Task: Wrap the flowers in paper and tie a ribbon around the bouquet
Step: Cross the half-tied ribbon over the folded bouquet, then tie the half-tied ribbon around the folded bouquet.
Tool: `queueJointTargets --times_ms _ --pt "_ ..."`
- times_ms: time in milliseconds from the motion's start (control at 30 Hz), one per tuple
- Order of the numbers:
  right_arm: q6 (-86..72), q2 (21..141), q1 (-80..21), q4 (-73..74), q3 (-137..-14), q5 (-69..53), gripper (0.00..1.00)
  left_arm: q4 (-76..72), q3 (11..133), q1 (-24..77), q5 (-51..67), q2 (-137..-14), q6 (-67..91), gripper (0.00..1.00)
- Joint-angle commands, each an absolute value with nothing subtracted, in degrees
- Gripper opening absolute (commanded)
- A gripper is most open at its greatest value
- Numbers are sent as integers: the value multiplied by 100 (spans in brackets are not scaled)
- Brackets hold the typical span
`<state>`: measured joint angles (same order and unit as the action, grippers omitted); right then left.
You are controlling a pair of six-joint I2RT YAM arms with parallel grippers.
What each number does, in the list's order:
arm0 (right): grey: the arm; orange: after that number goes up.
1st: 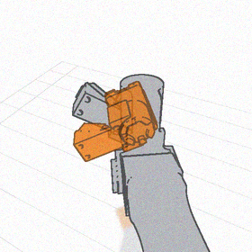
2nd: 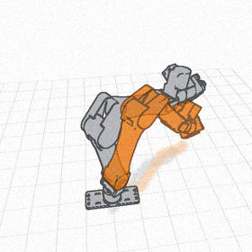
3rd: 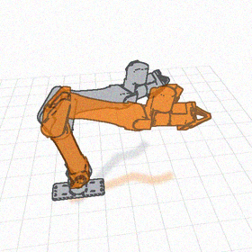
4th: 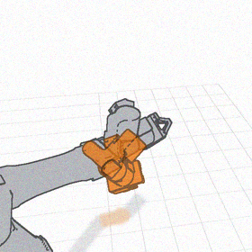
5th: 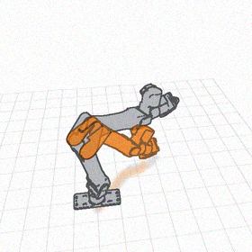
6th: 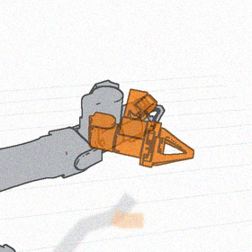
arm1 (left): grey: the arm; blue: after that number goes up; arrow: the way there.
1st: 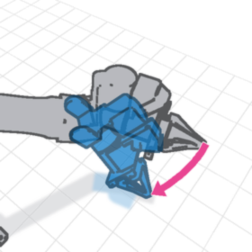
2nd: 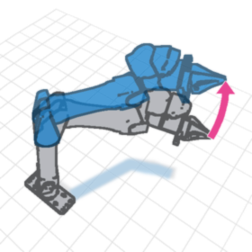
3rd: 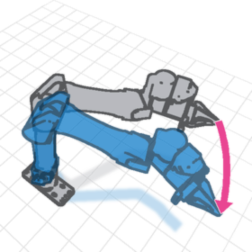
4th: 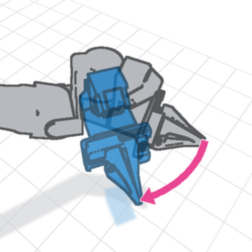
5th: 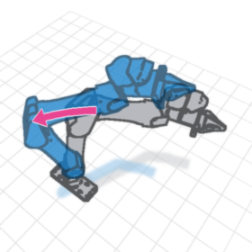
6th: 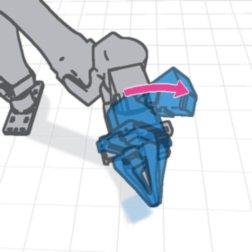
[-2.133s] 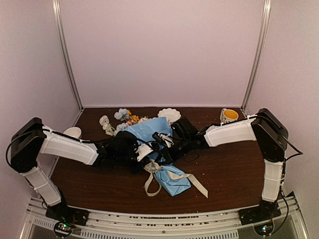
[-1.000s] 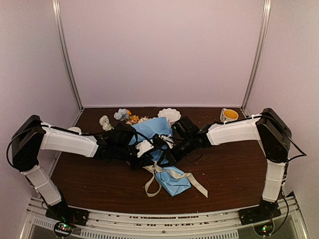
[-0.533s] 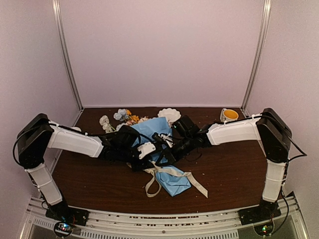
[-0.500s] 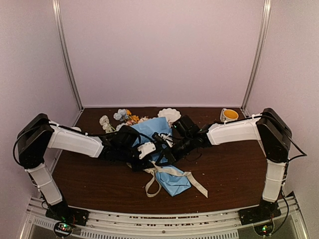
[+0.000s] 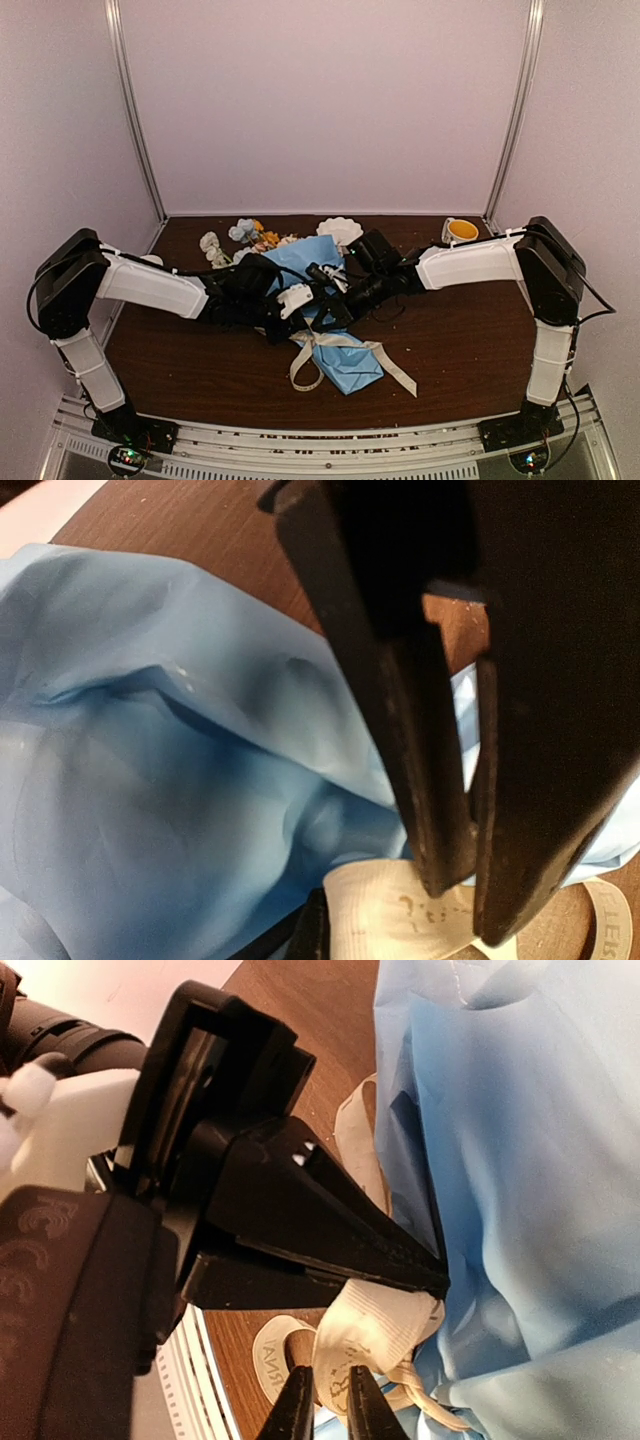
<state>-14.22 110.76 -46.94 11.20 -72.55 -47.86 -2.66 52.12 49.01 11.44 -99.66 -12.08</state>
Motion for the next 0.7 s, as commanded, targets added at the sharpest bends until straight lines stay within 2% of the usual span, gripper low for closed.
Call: queueJointTargets --times_ms 0,267,667 --pt "-1454 10890 -4647 1120 -7296 -4650 16 -688 5054 4860 991 -9843 -864 0" --pt "-2342 10619 -4333 201 -6786 -4031 21 -788 4948 4879 915 -9748 -775 0" --pt "-2297 11182 -4597 569 -7230 -3866 19 -949 4812 4894 936 -9639 -666 0"
